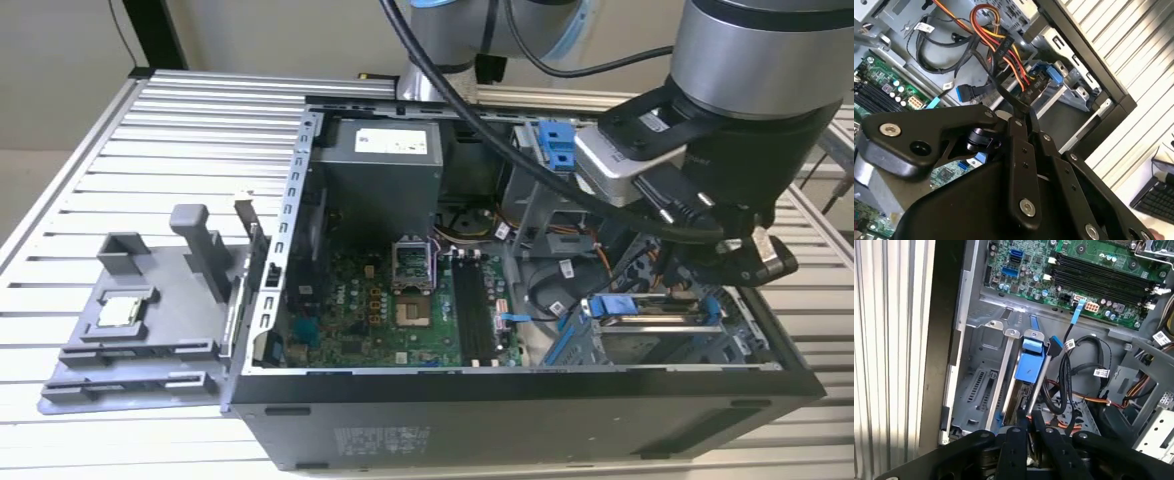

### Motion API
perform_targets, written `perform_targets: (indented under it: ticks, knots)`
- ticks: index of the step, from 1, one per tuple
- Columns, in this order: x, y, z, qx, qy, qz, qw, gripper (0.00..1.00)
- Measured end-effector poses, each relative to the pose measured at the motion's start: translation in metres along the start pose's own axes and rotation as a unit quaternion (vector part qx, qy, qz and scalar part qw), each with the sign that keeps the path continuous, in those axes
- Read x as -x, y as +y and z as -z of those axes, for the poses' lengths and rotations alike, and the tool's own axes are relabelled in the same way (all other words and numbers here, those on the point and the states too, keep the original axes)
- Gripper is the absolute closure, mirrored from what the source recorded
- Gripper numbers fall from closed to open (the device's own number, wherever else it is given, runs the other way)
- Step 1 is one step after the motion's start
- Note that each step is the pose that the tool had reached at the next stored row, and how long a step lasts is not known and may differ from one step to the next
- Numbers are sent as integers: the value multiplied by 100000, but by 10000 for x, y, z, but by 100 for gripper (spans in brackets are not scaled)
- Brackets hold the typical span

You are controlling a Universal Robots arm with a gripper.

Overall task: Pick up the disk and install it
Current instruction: 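Insert the second disk wire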

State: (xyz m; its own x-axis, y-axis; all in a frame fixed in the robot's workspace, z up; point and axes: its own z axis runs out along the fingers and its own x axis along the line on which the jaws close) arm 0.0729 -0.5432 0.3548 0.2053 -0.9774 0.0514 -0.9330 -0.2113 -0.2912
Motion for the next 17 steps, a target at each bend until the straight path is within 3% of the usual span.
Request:
perform_targets:
  ticks: [4, 17]
  knots:
    - [-2, 5, -13, 217, 599, -2037, 99977, 100]
    - [-2, 5, -14, 399, 536, -2060, 99977, 100]
